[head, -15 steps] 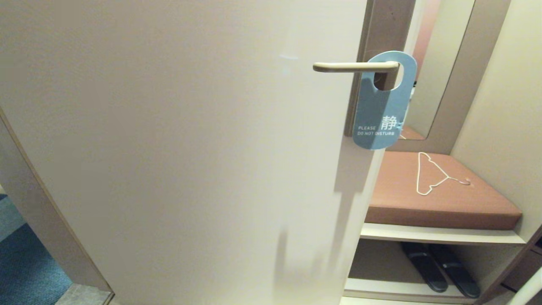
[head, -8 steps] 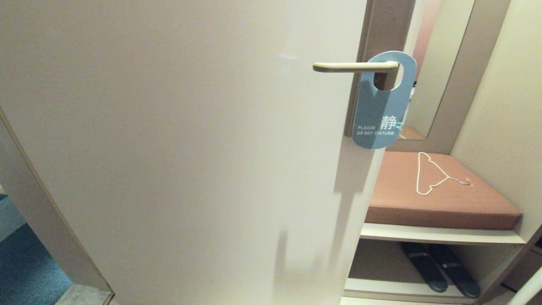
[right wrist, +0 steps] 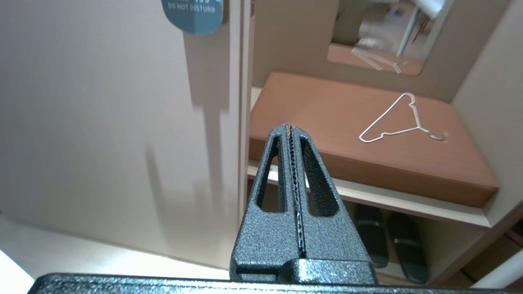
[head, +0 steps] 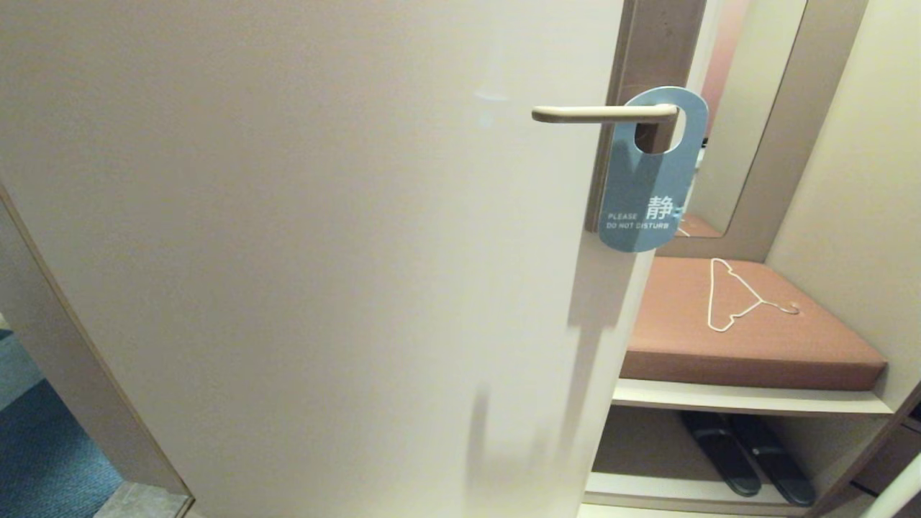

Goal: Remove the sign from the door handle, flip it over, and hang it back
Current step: Take down the sign

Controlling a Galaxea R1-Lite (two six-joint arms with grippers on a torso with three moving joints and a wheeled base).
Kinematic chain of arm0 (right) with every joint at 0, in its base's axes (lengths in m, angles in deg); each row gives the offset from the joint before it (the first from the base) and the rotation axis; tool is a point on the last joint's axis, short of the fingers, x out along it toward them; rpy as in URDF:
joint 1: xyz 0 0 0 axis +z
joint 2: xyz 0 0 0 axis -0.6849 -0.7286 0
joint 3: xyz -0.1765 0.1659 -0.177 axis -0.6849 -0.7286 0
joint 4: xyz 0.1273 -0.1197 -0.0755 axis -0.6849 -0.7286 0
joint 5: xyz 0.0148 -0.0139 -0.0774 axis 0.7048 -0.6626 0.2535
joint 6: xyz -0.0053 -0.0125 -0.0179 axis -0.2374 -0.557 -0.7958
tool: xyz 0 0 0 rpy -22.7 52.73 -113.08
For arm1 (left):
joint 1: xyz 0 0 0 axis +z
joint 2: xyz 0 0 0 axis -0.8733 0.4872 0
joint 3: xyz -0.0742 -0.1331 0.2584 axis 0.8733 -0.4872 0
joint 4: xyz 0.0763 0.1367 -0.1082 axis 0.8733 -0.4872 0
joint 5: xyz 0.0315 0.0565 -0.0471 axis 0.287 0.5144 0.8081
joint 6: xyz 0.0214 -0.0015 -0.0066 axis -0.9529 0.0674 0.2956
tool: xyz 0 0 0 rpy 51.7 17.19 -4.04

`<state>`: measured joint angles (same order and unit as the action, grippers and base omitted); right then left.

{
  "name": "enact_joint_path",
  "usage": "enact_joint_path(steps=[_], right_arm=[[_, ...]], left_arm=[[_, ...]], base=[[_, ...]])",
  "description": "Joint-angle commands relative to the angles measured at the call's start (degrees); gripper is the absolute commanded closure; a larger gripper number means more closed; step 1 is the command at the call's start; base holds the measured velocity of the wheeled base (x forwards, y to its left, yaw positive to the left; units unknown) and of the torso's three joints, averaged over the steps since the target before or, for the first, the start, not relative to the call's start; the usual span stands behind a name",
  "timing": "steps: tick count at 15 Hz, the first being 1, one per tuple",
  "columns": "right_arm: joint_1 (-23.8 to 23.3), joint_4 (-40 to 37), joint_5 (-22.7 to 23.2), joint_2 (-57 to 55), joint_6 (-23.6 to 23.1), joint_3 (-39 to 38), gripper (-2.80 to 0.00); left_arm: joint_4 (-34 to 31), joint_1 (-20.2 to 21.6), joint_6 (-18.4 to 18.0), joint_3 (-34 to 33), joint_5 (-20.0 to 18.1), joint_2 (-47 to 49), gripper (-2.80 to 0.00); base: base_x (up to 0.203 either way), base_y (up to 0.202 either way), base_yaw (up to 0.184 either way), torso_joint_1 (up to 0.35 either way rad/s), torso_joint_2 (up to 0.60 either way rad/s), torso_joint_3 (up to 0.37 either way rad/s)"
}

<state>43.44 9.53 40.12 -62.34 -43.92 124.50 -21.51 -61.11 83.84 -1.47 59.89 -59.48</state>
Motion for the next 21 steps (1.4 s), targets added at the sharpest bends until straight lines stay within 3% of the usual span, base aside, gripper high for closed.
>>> enact_joint_path(steps=[1, 6, 9, 13, 18, 21], right_arm=[[0.0, -0.2, 1.2, -12.7, 0.0, 5.2, 0.00], [0.0, -0.2, 10.7, -28.1, 0.0, 14.5, 0.00], [0.0, 0.1, 19.5, -37.0, -0.2, 20.0, 0.00], [-0.6, 5.9, 23.5, -47.0, -0.5, 23.8, 0.00], [-6.2, 6.7, 28.8, -56.2, -2.7, 28.5, 0.00], [-8.8, 6.8, 34.6, -59.5, -4.1, 28.7, 0.00]], left_arm=[[0.0, 0.0, 0.0, 0.0, 0.0, 0.0, 0.00], [0.0, 0.0, 0.0, 0.0, 0.0, 0.0, 0.00], [0.0, 0.0, 0.0, 0.0, 0.0, 0.0, 0.00], [0.0, 0.0, 0.0, 0.0, 0.0, 0.0, 0.00], [0.0, 0.0, 0.0, 0.0, 0.0, 0.0, 0.00], [0.0, 0.0, 0.0, 0.0, 0.0, 0.0, 0.00]], base=[[0.000, 0.000, 0.000, 0.000, 0.00, 0.000], [0.000, 0.000, 0.000, 0.000, 0.00, 0.000], [0.000, 0.000, 0.000, 0.000, 0.00, 0.000], [0.000, 0.000, 0.000, 0.000, 0.00, 0.000], [0.000, 0.000, 0.000, 0.000, 0.00, 0.000], [0.000, 0.000, 0.000, 0.000, 0.00, 0.000]])
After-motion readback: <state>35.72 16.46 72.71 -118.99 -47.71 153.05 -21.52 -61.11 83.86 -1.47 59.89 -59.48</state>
